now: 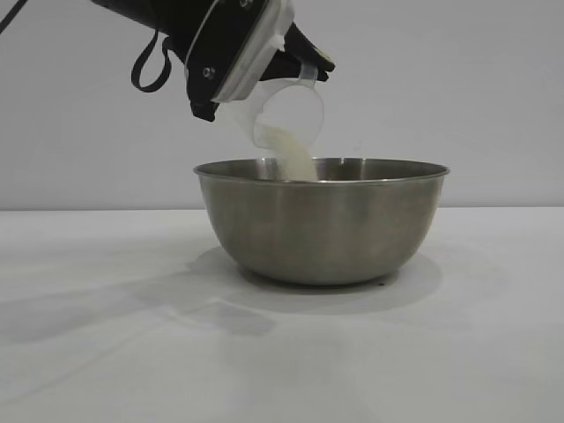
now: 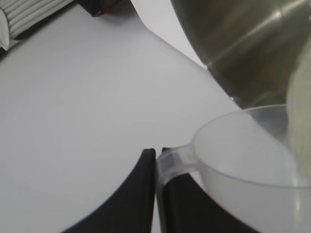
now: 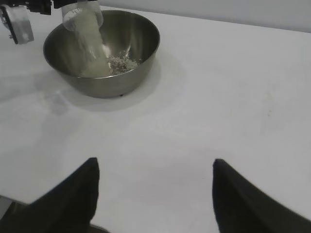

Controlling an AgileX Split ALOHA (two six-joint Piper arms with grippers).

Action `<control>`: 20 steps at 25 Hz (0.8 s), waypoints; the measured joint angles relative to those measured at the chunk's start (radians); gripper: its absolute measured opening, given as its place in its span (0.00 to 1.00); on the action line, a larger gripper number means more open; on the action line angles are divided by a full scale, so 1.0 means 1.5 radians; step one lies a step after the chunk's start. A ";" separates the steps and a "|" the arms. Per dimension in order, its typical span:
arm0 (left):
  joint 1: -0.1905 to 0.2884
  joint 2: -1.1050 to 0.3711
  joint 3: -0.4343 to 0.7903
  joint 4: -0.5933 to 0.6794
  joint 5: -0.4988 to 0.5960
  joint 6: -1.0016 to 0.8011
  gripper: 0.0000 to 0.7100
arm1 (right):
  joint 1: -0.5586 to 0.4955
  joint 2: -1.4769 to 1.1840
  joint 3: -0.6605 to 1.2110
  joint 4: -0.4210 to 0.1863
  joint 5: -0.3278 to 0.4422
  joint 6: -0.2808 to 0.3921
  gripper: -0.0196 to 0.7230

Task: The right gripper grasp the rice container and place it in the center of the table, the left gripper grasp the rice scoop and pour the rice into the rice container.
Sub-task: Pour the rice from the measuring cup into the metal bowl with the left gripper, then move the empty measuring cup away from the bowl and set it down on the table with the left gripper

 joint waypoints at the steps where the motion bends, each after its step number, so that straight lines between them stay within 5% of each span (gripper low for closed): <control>1: -0.002 0.000 0.000 0.000 0.000 0.002 0.00 | 0.000 0.000 0.000 0.000 0.000 0.000 0.59; 13: -0.013 0.000 -0.001 -0.074 -0.002 -0.015 0.00 | -0.001 0.000 0.000 0.000 0.000 0.000 0.59; 20: -0.013 0.001 -0.001 -0.491 -0.108 -0.351 0.00 | -0.001 0.000 0.000 0.000 0.000 0.000 0.59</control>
